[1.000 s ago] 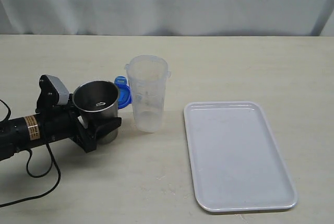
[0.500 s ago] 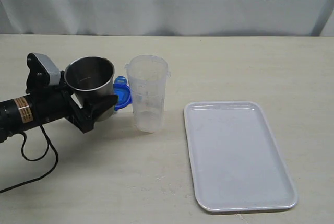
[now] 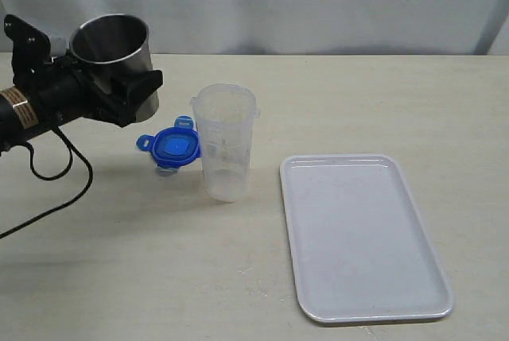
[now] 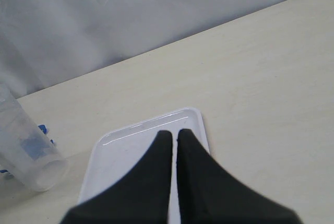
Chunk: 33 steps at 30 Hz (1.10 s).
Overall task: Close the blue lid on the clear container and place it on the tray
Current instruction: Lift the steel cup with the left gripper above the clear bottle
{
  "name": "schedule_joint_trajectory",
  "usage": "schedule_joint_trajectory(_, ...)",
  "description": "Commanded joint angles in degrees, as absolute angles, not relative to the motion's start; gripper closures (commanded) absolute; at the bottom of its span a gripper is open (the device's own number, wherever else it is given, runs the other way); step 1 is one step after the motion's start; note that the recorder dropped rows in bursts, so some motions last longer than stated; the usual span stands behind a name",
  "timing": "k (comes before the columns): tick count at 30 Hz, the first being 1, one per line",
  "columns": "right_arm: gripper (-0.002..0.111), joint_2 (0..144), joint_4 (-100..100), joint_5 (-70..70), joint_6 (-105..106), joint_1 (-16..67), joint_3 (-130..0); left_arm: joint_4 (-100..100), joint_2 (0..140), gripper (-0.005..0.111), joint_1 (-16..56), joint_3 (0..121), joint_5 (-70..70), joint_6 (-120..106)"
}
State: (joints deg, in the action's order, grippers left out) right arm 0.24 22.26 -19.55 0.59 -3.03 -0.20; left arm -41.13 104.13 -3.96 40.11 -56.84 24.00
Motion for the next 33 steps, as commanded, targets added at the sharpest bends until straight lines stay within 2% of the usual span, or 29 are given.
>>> schedule_joint_trajectory(1, 0.104, 0.0, 22.3, -19.7, 0.6, -3.2, 0.0, -42.0, 101.4, 0.107, -3.9, 44.6, -50.6, 29.5)
schedule_joint_trajectory(5, 0.104, 0.0, 22.3, -19.7, 0.6, -3.2, 0.0, -45.2, 100.0, 0.107, -3.9, 48.9, -41.3, 33.7)
schedule_joint_trajectory(9, 0.104, 0.0, 22.3, -19.7, 0.6, -3.2, 0.0, -48.2, 99.9, 0.107, -3.6, 51.8, -40.6, 37.4)
schedule_joint_trajectory(15, 0.104, 0.0, 22.3, -19.7, 0.6, -3.2, 0.0, -50.2, 99.9, 0.107, 1.0, 54.5, -27.1, 33.4)
schedule_joint_trajectory(25, 0.104, 0.0, 22.3, -19.7, 0.6, -3.2, 0.0, -50.2, 99.9, 0.107, 4.1, 57.4, -22.0, 29.0)
schedule_joint_trajectory(33, 0.104, 0.0, 22.3, -19.7, 0.6, -3.2, 0.0, -50.8, 99.9, 0.107, 4.7, 58.1, -24.2, 25.2)
